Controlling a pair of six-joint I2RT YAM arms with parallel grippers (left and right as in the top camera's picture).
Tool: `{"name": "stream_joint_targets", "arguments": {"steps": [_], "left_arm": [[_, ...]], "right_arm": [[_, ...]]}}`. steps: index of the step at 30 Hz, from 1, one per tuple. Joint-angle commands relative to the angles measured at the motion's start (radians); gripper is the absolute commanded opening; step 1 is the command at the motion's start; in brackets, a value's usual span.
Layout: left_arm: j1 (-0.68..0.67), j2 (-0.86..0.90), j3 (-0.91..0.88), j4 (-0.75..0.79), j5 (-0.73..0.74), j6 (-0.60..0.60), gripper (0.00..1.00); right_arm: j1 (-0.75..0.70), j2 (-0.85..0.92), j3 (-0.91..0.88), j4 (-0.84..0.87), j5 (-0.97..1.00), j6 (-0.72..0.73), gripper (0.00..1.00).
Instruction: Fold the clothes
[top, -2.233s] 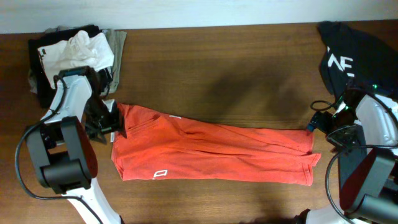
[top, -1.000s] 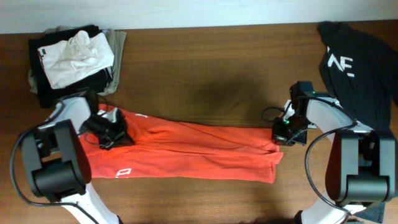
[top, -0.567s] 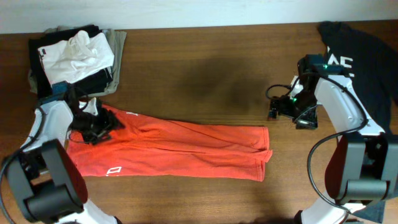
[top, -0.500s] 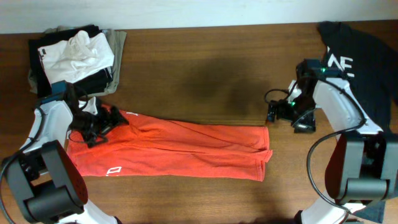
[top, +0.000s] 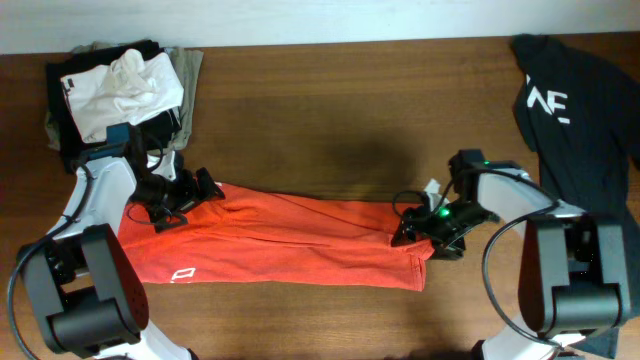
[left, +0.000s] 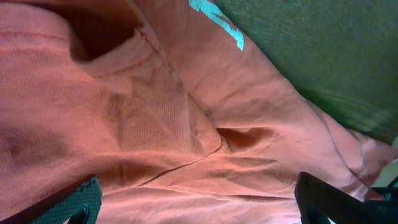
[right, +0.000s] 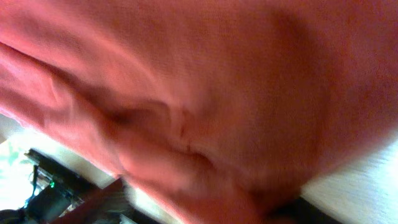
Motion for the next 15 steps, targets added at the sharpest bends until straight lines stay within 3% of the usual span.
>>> {"name": "stream_joint_targets", "arguments": {"steps": [1, 2, 5, 9, 15], "left_arm": [[-0.002, -0.012, 0.008, 0.001, -0.003, 0.002, 0.99], [-0.002, -0.012, 0.008, 0.001, -0.003, 0.002, 0.99], [-0.003, -0.012, 0.008, 0.001, -0.003, 0.002, 0.99], [-0.003, -0.012, 0.008, -0.003, -0.003, 0.002, 0.99], [-0.003, -0.012, 0.008, 0.002, -0.003, 0.002, 0.99]], "right_arm": [[0.052, 0.031, -0.026, 0.082, 0.047, 0.071, 0.15], [0.051, 0.030, -0.025, 0.090, 0.071, 0.094, 0.04], [0.024, 0.026, 0.025, 0.064, 0.143, 0.116, 0.04], [-0.078, -0.039, 0.220, -0.169, 0.359, 0.117, 0.04], [-0.079, -0.175, 0.379, -0.320, 0.428, 0.112, 0.04]]}}
